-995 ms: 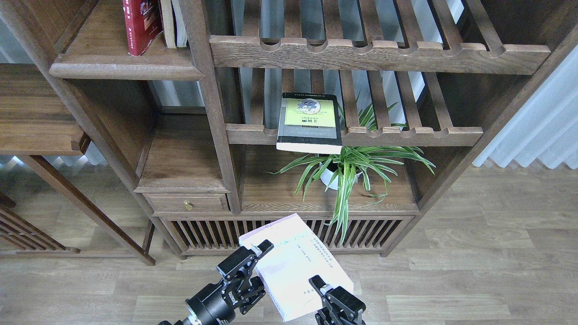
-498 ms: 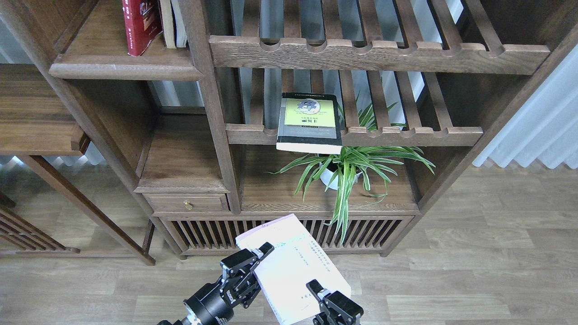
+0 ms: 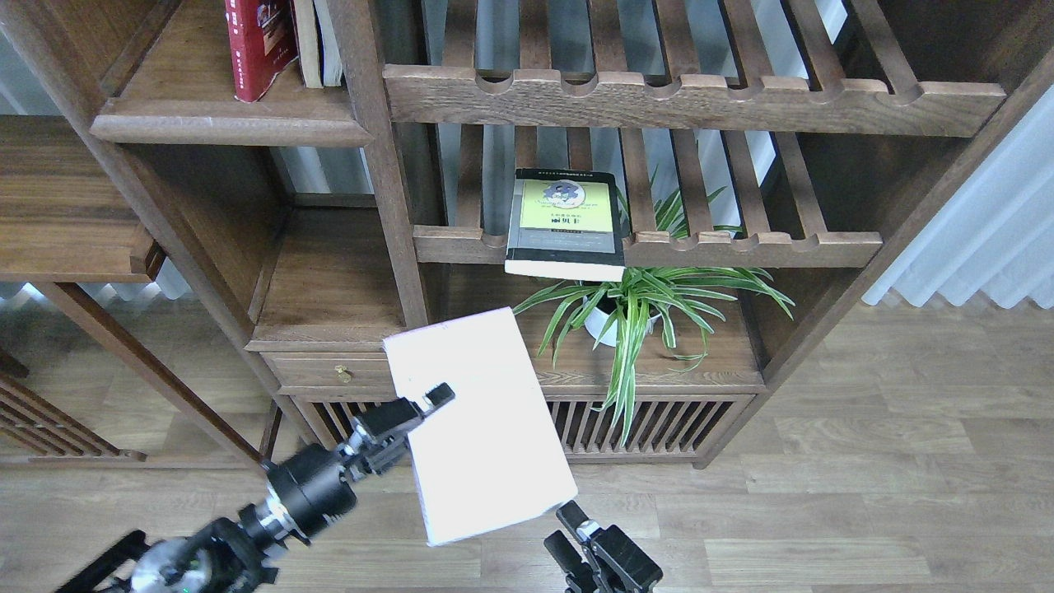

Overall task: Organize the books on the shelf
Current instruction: 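Lift the white book with the left gripper and place it on the upper shelf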

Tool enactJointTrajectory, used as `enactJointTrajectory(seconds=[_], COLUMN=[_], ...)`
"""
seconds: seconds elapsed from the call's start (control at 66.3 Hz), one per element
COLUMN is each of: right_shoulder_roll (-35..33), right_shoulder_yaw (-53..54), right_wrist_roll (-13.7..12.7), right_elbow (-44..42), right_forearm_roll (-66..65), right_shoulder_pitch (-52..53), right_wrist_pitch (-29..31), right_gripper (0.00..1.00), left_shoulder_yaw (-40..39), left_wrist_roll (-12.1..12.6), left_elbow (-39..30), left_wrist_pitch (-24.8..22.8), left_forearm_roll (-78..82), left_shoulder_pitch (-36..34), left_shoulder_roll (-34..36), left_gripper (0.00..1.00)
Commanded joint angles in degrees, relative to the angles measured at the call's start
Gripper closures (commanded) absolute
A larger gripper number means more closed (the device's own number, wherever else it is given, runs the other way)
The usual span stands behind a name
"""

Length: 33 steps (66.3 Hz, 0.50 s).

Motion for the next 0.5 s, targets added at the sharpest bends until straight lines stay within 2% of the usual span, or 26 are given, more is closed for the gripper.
enactJointTrajectory(seconds=[0.0, 0.09, 0.226, 0.241, 0.362, 0.483], right_shoulder_roll=[-0.02, -0.02, 0.16, 0.16, 0.07, 0.16], right_shoulder_yaw=[-0.13, -0.13, -0.04, -0.04, 0.05, -0.04], right_wrist_roll=[0.11, 0.11, 0.11, 0.11, 0.19, 0.19], right_elbow=[-0.07, -1.03, -2.62, -2.88, -3.06, -3.41], right_forearm_roll=[0.0, 0.0, -0.09, -0.09, -0.09, -0.09], right_shoulder_pitch=[-0.16, 0.28, 2.12, 2.91, 3.0, 3.0], right_wrist_pitch=[0.01, 0.01, 0.01, 0.01, 0.01, 0.01], right_gripper=[0.01, 0.01, 0.01, 0.01, 0.01, 0.01], left_shoulder_yaw=[-8.69, -13.54, -15.92, -17.92, -23.03, -24.88], left_wrist_roll=[0.29, 0.29, 0.64, 1.43, 2.36, 2.36], left_elbow=[-0.16, -0.16, -0.16, -0.16, -0.16, 0.54], left_wrist_pitch=[0.0, 0.0, 0.0, 0.0, 0.0, 0.0], left_forearm_roll=[1.41, 1.41, 2.12, 2.99, 4.93, 8.26], left_shoulder_pitch=[-2.95, -6.9, -13.32, -15.5, -16.75, -20.26], left_shoulder_roll=[6.76, 9.66, 14.14, 18.5, 25.92, 27.24], left_gripper=[1.0, 1.0, 1.0, 1.0, 1.0, 1.0])
